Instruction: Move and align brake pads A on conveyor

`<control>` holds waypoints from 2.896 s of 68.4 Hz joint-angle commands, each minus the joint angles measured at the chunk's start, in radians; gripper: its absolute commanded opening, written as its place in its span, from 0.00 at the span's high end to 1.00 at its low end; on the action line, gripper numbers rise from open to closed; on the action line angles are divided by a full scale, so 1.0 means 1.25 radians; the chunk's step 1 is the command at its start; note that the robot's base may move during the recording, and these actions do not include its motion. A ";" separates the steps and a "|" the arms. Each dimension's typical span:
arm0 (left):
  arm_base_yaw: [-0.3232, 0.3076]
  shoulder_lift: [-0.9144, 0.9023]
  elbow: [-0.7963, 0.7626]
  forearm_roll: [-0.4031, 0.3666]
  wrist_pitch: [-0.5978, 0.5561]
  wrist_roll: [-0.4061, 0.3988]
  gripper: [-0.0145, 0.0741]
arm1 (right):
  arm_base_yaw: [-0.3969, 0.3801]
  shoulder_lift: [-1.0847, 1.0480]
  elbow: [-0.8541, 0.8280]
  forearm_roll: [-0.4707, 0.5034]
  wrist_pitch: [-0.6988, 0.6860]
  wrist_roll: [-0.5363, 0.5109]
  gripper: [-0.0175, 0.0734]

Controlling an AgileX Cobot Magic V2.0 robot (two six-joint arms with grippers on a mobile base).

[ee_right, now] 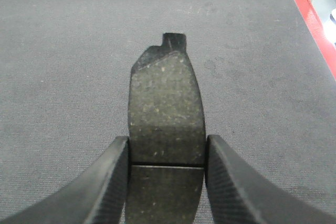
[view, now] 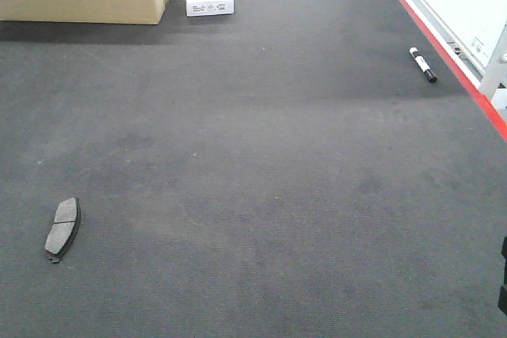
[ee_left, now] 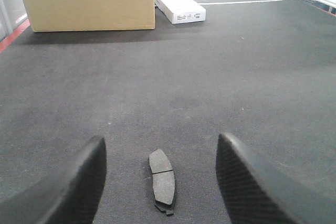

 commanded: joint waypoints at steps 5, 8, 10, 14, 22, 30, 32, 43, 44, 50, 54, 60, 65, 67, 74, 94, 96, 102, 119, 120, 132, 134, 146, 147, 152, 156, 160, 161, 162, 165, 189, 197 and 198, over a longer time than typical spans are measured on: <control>-0.003 0.007 -0.021 -0.003 -0.057 -0.001 0.35 | -0.004 0.000 -0.026 -0.002 -0.069 -0.005 0.81; -0.003 0.007 -0.021 -0.003 -0.057 -0.001 0.35 | -0.004 0.000 -0.026 -0.002 -0.069 -0.005 0.81; -0.003 0.007 -0.021 -0.003 -0.057 -0.001 0.35 | -0.004 0.000 -0.026 -0.002 -0.069 -0.005 0.81; -0.003 0.007 -0.021 -0.003 -0.057 -0.001 0.35 | -0.004 0.000 -0.026 -0.002 -0.069 -0.005 0.81; -0.003 0.007 -0.021 -0.003 -0.057 -0.001 0.35 | -0.004 0.000 -0.026 -0.002 -0.069 -0.005 0.81; -0.003 0.007 -0.021 -0.003 -0.057 -0.001 0.35 | -0.004 0.000 -0.026 -0.002 -0.069 -0.005 0.81; -0.003 0.007 -0.021 -0.003 -0.057 -0.001 0.35 | -0.004 0.000 -0.026 -0.002 -0.069 -0.005 0.81; -0.003 0.007 -0.021 -0.003 -0.057 -0.001 0.35 | -0.004 0.000 -0.026 -0.002 -0.069 -0.005 0.81; -0.003 0.007 -0.021 -0.003 -0.057 -0.001 0.35 | -0.004 0.000 -0.026 -0.002 -0.069 -0.005 0.81; -0.003 0.007 -0.021 -0.003 -0.057 -0.001 0.35 | -0.004 0.000 -0.026 -0.002 -0.069 -0.005 0.81; -0.003 0.007 -0.021 -0.003 -0.057 -0.001 0.35 | -0.004 0.000 -0.026 -0.002 -0.070 -0.005 0.81; -0.003 0.007 -0.021 -0.003 -0.057 -0.001 0.35 | -0.004 0.000 -0.026 0.010 -0.058 -0.005 0.81; -0.003 0.007 -0.021 -0.003 -0.057 -0.001 0.35 | -0.004 0.008 -0.026 0.010 -0.053 -0.010 0.81; -0.003 0.007 -0.021 -0.003 -0.057 -0.001 0.35 | -0.004 0.018 -0.026 0.010 -0.052 -0.015 0.81; -0.003 0.007 -0.021 -0.003 -0.057 -0.001 0.35 | -0.004 0.074 -0.046 0.010 -0.036 -0.045 0.81; -0.003 0.007 -0.021 -0.003 -0.057 -0.001 0.35 | -0.004 0.343 -0.181 0.089 0.021 -0.087 0.80; -0.003 0.007 -0.021 -0.003 -0.057 -0.001 0.35 | -0.004 0.369 -0.195 0.094 0.023 -0.092 0.80; -0.003 0.007 -0.021 -0.003 -0.057 -0.001 0.35 | -0.004 0.447 -0.231 0.105 0.026 -0.118 0.80; -0.003 0.007 -0.021 -0.003 -0.057 -0.001 0.35 | -0.004 0.687 -0.364 0.106 0.050 -0.142 0.79; -0.003 0.007 -0.021 -0.003 -0.057 -0.001 0.35 | -0.004 0.700 -0.372 0.106 0.055 -0.144 0.79; -0.003 0.007 -0.021 -0.003 -0.057 -0.001 0.35 | -0.004 0.839 -0.457 0.106 0.074 -0.160 0.78; -0.003 0.007 -0.021 -0.003 -0.057 -0.001 0.35 | -0.004 0.857 -0.468 0.106 0.076 -0.160 0.78; -0.003 0.007 -0.021 -0.003 -0.057 -0.001 0.35 | -0.003 0.960 -0.532 0.106 0.105 -0.178 0.77; -0.003 0.007 -0.021 -0.003 -0.057 -0.001 0.35 | -0.003 0.967 -0.538 0.106 0.106 -0.179 0.77; -0.003 0.007 -0.021 -0.003 -0.057 -0.001 0.35 | -0.003 0.995 -0.559 0.106 0.114 -0.180 0.76; -0.003 0.007 -0.021 -0.003 -0.057 -0.001 0.35 | -0.003 1.017 -0.576 0.107 0.126 -0.180 0.74; -0.003 0.007 -0.021 -0.003 -0.057 -0.001 0.35 | -0.003 1.038 -0.598 0.108 0.156 -0.181 0.71; -0.003 0.007 -0.021 -0.003 -0.057 -0.001 0.35 | -0.003 1.043 -0.604 0.108 0.163 -0.182 0.69; -0.003 0.007 -0.021 -0.003 -0.057 -0.001 0.35 | -0.003 1.048 -0.610 0.108 0.175 -0.182 0.68; -0.003 0.007 -0.021 -0.003 -0.057 -0.001 0.35 | -0.003 1.063 -0.625 0.108 0.191 -0.181 0.64; -0.003 0.007 -0.021 -0.003 -0.057 -0.001 0.35 | -0.003 1.063 -0.671 0.109 0.243 -0.150 0.26; -0.003 0.007 -0.021 -0.003 -0.056 -0.001 0.35 | -0.003 1.014 -0.650 0.105 0.244 -0.147 0.27; -0.003 0.007 -0.021 -0.003 -0.056 -0.001 0.35 | -0.003 1.004 -0.645 0.105 0.242 -0.147 0.28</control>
